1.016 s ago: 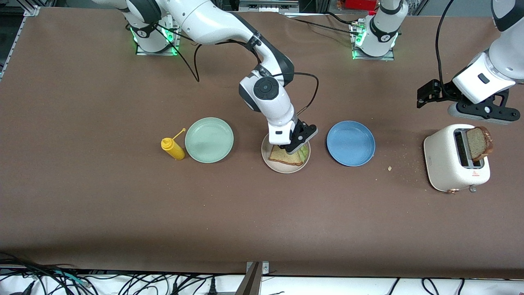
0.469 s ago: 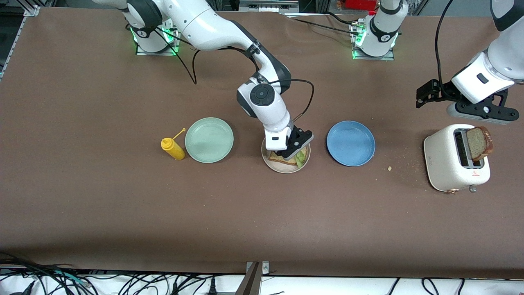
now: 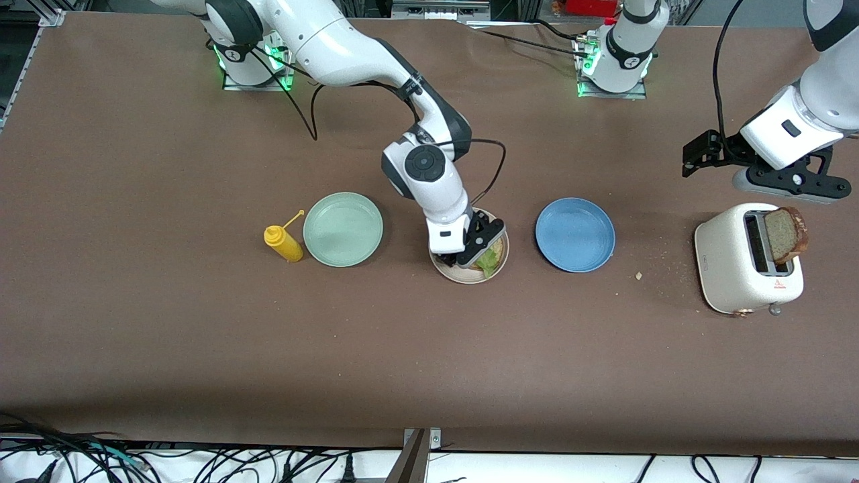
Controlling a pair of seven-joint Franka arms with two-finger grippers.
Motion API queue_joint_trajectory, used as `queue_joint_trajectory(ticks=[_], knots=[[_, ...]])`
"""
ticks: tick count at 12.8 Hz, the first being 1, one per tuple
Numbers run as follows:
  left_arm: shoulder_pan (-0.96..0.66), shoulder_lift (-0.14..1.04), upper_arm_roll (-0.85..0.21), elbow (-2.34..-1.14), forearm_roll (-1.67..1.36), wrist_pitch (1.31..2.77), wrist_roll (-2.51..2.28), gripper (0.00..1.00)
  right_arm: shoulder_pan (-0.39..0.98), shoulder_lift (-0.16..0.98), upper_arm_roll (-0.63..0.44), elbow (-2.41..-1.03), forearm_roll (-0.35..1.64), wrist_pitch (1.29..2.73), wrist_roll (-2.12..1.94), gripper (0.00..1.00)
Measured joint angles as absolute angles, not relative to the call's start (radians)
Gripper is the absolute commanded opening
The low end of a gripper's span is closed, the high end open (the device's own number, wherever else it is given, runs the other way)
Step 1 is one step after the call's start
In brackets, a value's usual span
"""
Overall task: Make sandwich in beige plate with both arms
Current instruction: 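Open the right gripper over the bread and withdraw it to rest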
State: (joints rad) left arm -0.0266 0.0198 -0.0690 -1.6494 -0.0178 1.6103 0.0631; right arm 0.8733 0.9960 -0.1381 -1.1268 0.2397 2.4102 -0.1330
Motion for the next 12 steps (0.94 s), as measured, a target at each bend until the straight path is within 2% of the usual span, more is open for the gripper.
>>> queue_joint_trajectory(ticks=[2, 4, 9, 12], knots=[[-0.025, 0.025, -0.067, -1.649, -0.013, 1.618, 0.063, 1.0, 0.853, 0.933, -0.165, -1.201, 0.24, 2.398, -0.167, 1.0], [-0.023, 0.035, -0.064, -1.649, 0.013, 1.623, 0.063, 1.0, 0.791, 0.799, -0.178, -1.314, 0.24, 2.373, -0.199, 1.0], [0.081, 0.109, -0.054, -1.642, 0.041, 1.631, 0.061, 1.0, 0.559, 0.461, -0.184, -1.463, 0.238, 1.987, -0.282, 1.0], [0.201, 0.196, -0.05, -1.599, 0.069, 1.649, 0.074, 1.0, 0.391, 0.356, -0.185, -1.524, 0.209, 1.894, -0.361, 1.0]])
